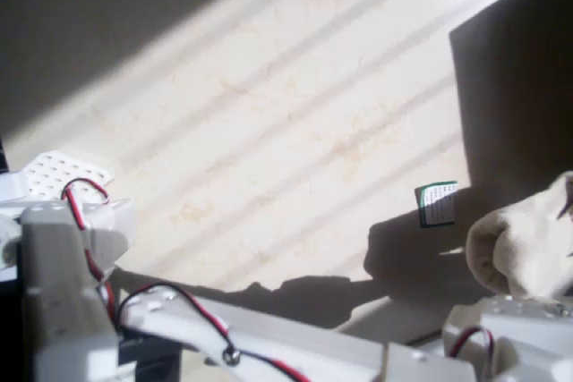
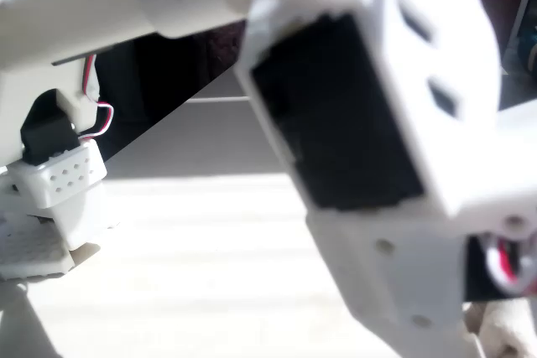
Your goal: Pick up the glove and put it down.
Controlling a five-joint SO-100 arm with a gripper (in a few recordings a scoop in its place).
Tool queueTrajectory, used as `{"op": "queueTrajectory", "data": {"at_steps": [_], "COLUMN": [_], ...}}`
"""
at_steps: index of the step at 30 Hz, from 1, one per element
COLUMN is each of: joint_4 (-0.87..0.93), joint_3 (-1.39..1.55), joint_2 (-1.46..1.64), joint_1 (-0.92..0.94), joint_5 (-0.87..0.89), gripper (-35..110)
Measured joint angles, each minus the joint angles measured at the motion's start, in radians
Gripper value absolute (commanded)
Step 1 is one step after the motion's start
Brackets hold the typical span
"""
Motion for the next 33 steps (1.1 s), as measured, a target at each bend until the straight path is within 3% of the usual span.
{"op": "queueTrajectory", "data": {"at_steps": [22,33], "joint_4": [-0.006,-0.006], "joint_3": [0.023,0.023], "joint_2": [-0.199,-0.175], "joint_1": [0.032,0.032], "joint_5": [-0.005,-0.003], "gripper": [0,26]}}
